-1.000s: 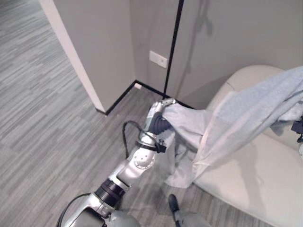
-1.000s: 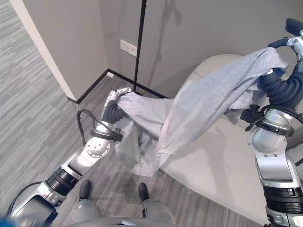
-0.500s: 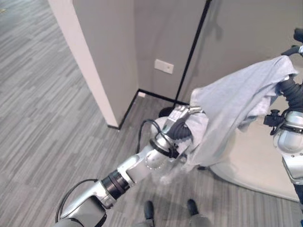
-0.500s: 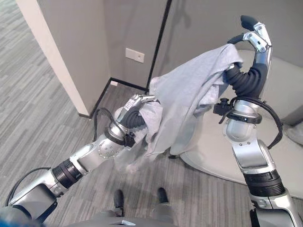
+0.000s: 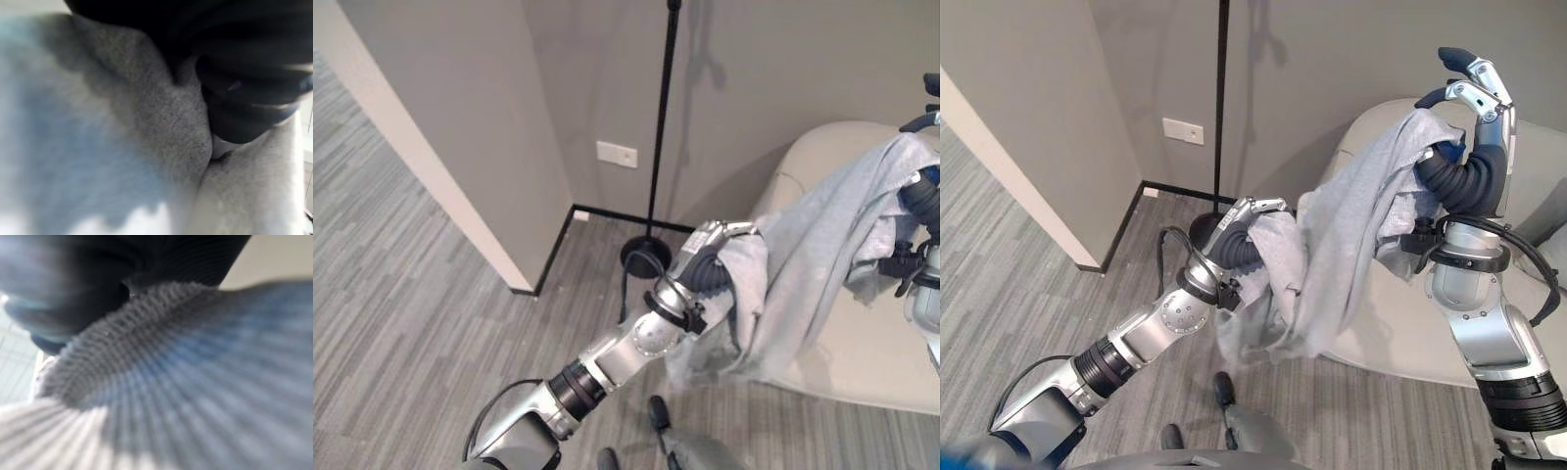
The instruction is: Hang the clothes on the sofa on the clothes rack.
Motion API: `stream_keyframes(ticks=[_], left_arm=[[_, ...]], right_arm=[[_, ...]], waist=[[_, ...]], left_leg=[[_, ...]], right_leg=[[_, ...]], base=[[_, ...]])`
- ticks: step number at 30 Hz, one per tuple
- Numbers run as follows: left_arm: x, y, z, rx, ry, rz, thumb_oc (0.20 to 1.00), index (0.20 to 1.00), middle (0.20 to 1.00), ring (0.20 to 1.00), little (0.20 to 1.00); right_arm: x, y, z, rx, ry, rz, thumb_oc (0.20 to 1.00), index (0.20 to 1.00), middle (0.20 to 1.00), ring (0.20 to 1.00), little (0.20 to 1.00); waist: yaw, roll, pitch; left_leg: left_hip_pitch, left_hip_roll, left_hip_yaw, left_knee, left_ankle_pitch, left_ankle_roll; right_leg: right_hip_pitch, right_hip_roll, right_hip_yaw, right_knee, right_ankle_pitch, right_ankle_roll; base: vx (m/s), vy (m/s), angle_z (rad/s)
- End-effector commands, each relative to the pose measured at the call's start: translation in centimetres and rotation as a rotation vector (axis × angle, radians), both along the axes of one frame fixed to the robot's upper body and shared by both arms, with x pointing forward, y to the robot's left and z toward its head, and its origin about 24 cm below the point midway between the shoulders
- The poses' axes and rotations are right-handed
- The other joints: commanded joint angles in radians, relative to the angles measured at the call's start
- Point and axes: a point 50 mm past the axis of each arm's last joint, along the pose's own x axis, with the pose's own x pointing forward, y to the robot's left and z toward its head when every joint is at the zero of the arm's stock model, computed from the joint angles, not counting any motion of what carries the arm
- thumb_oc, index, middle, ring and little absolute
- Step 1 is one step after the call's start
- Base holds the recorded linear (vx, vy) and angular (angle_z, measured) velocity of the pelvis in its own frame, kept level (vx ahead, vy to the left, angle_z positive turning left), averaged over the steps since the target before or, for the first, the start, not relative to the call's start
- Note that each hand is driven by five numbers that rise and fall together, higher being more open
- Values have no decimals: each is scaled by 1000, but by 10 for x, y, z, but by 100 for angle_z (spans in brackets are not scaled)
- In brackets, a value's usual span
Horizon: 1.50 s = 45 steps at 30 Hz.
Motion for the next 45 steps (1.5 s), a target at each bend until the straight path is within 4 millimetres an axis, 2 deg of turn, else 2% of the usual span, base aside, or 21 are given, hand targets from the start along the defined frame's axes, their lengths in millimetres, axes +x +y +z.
stream_keyframes(ticks=[1, 4, 9, 12, 14, 18, 20, 21, 23, 26, 27, 28, 29, 30, 31, 32, 34, 37, 41, 42, 45], left_arm=[[0, -13, 36, -177, -72, -47, 200, 200, 200, 200, 200], [1, -13, 37, -194, -70, -35, 200, 200, 200, 200, 200], [0, -17, 45, -191, -115, -45, 200, 200, 200, 200, 200], [-1, -24, 50, -181, -134, -70, 200, 200, 200, 200, 200], [0, -27, 56, -180, -166, -71, 200, 200, 200, 200, 200], [9, -21, 63, -187, -219, -1, 200, 200, 200, 200, 200], [27, 2, 81, -240, -327, 184, 200, 200, 200, 200, 200], [34, 18, 90, -232, -406, 279, 200, 200, 200, 200, 200], [40, 46, 108, -216, -593, 460, 200, 200, 200, 200, 200], [46, 82, 127, -199, -756, 686, 200, 200, 200, 200, 200], [46, 83, 127, -196, -758, 690, 200, 200, 200, 200, 200], [36, 106, 145, -186, -929, 784, 200, 200, 200, 200, 200], [35, 108, 145, -182, -933, 790, 200, 200, 200, 200, 200], [24, 132, 152, -140, -1074, 899, 200, 200, 200, 200, 200], [19, 145, 151, -116, -1110, 965, 200, 200, 200, 200, 200], [18, 145, 150, -115, -1109, 967, 200, 200, 200, 200, 200], [12, 165, 144, -41, -1143, 1072, 200, 200, 200, 200, 200], [3, 180, 135, 6, -1154, 1126, 200, 200, 200, 200, 200], [-9, 190, 129, 54, -1187, 1160, 200, 200, 200, 200, 200], [-12, 193, 128, 73, -1189, 1166, 200, 200, 200, 200, 200], [-14, 200, 127, 112, -1169, 1193, 200, 200, 200, 200, 200]], right_arm=[[-11, 7, 31, -75, -138, 63, 200, 200, 200, 200, 200], [-9, 11, 32, -96, -128, 78, 200, 200, 200, 200, 200], [-10, 24, 47, -163, -160, 146, 200, 200, 200, 200, 200], [-10, 25, 56, -174, -189, 148, 200, 200, 200, 200, 200], [-7, 23, 65, -173, -222, 128, 200, 200, 200, 200, 200], [-4, 24, 71, -162, -253, 107, 200, 200, 200, 200, 200], [-1, 29, 77, -145, -294, 100, 200, 200, 200, 200, 200], [-1, 34, 76, -154, -290, 116, 200, 200, 200, 200, 200], [-6, 41, 79, -180, -330, 133, 200, 200, 200, 200, 200], [-11, 46, 78, -174, -378, 129, 200, 200, 200, 200, 200], [-11, 47, 78, -172, -380, 130, 200, 200, 200, 200, 200], [-8, 45, 80, -198, -389, 78, 200, 200, 200, 200, 200], [-8, 46, 80, -196, -392, 83, 200, 200, 200, 200, 200], [-6, 43, 85, -210, -416, 42, 200, 200, 200, 200, 200], [-6, 42, 86, -209, -431, 19, 200, 200, 200, 200, 200], [-6, 42, 86, -210, -430, 21, 200, 200, 200, 200, 200], [-5, 31, 83, -172, -454, -48, 200, 200, 200, 200, 200], [-12, 15, 80, -183, -488, -151, 200, 200, 200, 200, 200], [-20, -5, 68, -180, -469, -256, 200, 200, 200, 200, 200], [-25, -7, 65, -192, -463, -264, 200, 200, 200, 200, 200], [-27, -11, 62, -202, -437, -285, 200, 200, 200, 200, 200]], waist=[[4, -43, -6], [12, -54, -3], [37, -45, -2], [54, -16, 14], [73, -10, 27], [101, -13, 36], [122, -26, 30], [127, -15, 16], [131, 5, -11], [128, 7, -40], [131, 8, -43], [140, 0, -63], [143, 1, -65], [163, 0, -76], [174, 5, -80], [174, 5, -81], [204, 15, -98], [208, 33, -108], [197, 52, -100], [202, 49, -106], [206, 44, -116]], left_leg=[[-20, 145, -55, 321, 94, -45], [-57, 130, -65, 369, 83, -26], [-135, 4, -128, 241, -52, 1], [-201, -13, -144, 98, 22, -10], [-272, -12, -162, 16, 123, -37], [-335, 7, -175, -98, 172, -57], [-392, 42, -160, -109, 177, -76], [-372, 56, -157, -116, 166, -69], [-337, 79, -120, -109, 199, -72], [-301, 72, -60, -77, 209, -67], [-307, 77, -55, -75, 214, -66], [-285, 63, -18, -64, 186, -58], [-291, 69, -11, -61, 192, -56], [-270, 58, 23, -57, 166, -43], [-258, 59, 44, -57, 155, -33], [-257, 60, 46, -58, 154, -33], [-228, 72, 81, -77, 145, -21], [-160, 47, 75, -121, 104, -6], [-134, 31, 48, -123, 100, -7], [-109, 38, 52, -124, 93, -19], [-91, 42, 45, -125, 89, -26]], right_leg=[[21, -30, 39, 111, -105, 77], [34, -35, 48, 117, -116, 70], [71, -34, 112, 119, -153, 84], [100, -29, 143, 124, -185, 91], [136, -30, 179, 116, -207, 93], [194, -39, 243, 108, -240, 97], [276, -78, 316, 92, -274, 111], [296, -90, 349, 96, -292, 123], [329, -138, 372, 80, -298, 139], [316, -207, 374, 66, -225, 175], [309, -205, 383, 61, -217, 178], [289, -247, 365, 75, -124, 214], [282, -245, 377, 69, -114, 218], [260, -285, 351, 98, -24, 235], [250, -299, 341, 108, 4, 238], [249, -300, 343, 108, 5, 238], [218, -312, 249, 77, 56, 251], [131, -233, 128, -14, -36, 235], [154, -192, 117, -44, -103, 220], [185, -197, 85, -73, -108, 215], [213, -191, 76, -100, -111, 210]], base=[[157, -305, 2], [137, -168, 3], [174, -30, -26], [180, 69, -32], [231, 44, -17], [318, 25, -41], [609, 103, -92], [643, 164, -84], [639, 248, -130], [427, 204, -103], [398, 154, -95], [238, 97, -82], [496, 196, -56], [298, 169, -53], [322, 163, -60], [196, 97, -61], [175, 87, -39], [143, 115, -17], [84, 38, 70], [80, -48, 122], [59, -61, 51]])
